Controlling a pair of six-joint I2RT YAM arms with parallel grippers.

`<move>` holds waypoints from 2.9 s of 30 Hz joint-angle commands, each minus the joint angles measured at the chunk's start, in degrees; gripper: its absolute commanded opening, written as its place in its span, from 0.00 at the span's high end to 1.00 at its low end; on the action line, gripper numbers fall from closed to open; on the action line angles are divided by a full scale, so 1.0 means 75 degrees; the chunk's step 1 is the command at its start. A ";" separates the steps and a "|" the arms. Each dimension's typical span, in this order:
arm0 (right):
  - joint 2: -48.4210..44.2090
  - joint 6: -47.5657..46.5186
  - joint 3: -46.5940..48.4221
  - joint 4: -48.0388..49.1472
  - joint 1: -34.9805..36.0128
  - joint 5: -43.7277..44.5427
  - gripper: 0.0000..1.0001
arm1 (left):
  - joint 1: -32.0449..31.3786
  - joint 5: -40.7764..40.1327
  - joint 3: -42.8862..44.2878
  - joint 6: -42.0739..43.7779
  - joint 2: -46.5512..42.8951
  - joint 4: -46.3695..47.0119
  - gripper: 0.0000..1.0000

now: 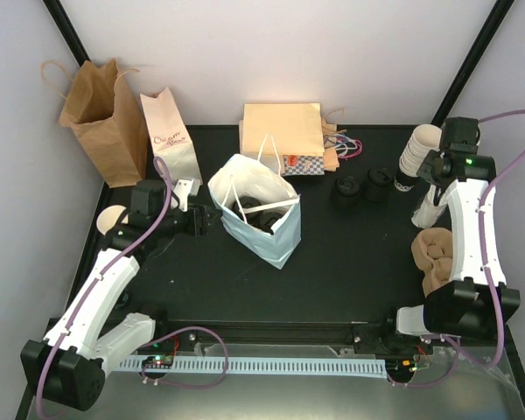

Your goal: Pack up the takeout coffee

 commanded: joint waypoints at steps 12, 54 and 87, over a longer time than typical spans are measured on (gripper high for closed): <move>0.0377 0.0064 0.0035 0.0226 -0.0430 0.0342 0.73 | -0.0090 -0.0008 -0.0048 0.0183 -0.0156 0.0140 0.37; 0.0197 -0.0193 0.1037 -0.0411 -0.0421 0.0358 0.99 | -0.0198 -0.0085 -0.0063 0.0198 -0.0097 0.0123 0.37; -0.0993 -0.0265 0.3589 -0.1982 -0.0421 -0.1399 0.99 | -0.0386 -0.0134 -0.0054 0.0213 -0.0154 0.0109 0.37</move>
